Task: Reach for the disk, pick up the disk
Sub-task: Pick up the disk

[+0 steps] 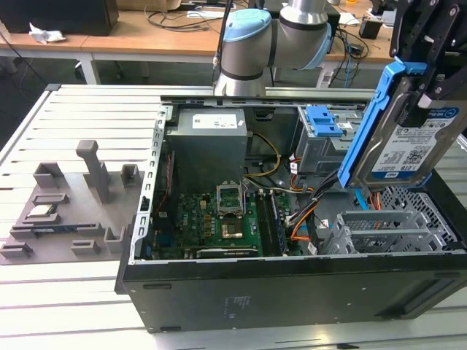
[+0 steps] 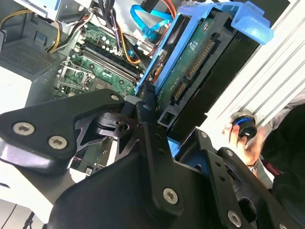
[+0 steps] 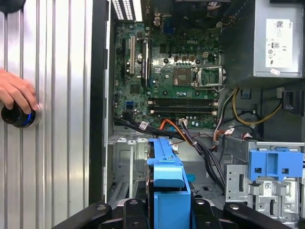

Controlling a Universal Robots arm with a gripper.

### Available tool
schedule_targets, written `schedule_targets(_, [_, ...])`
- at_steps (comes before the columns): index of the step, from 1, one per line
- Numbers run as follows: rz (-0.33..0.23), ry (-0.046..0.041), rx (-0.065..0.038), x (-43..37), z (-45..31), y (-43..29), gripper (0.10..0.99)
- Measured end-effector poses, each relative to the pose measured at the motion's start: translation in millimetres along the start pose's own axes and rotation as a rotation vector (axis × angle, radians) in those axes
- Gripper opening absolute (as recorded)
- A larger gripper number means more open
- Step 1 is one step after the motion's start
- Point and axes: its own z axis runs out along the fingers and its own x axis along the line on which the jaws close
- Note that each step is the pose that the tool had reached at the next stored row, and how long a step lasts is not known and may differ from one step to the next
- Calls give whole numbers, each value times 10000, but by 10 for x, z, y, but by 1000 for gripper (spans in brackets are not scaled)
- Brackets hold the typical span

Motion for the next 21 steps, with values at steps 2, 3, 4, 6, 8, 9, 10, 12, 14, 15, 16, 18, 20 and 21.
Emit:
schedule_targets(2, [-1,4,0,10,5,0,365])
schedule_targets(3, [-4,5,0,21,11,0,365])
schedule_targets(4, [-6,5,0,35,20,0,365])
schedule_targets(6, [-10,3,0,55,37,0,365])
schedule_targets(8, [-16,4,0,91,70,1,365])
schedule_targets(9, [-18,4,1,104,82,0,365])
schedule_targets(10, [-21,5,0,125,103,1,365])
schedule_targets(12, [-24,5,1,149,126,1,365])
schedule_targets(14, [-28,4,0,172,150,1,365])
schedule_targets(15, [-30,4,1,190,168,1,365])
schedule_targets(16, [-32,5,1,201,179,1,365])
schedule_targets(18, [-35,5,1,224,202,1,365])
schedule_targets(20, [-39,5,1,252,231,1,365])
schedule_targets(21, [-41,5,1,268,247,1,365])
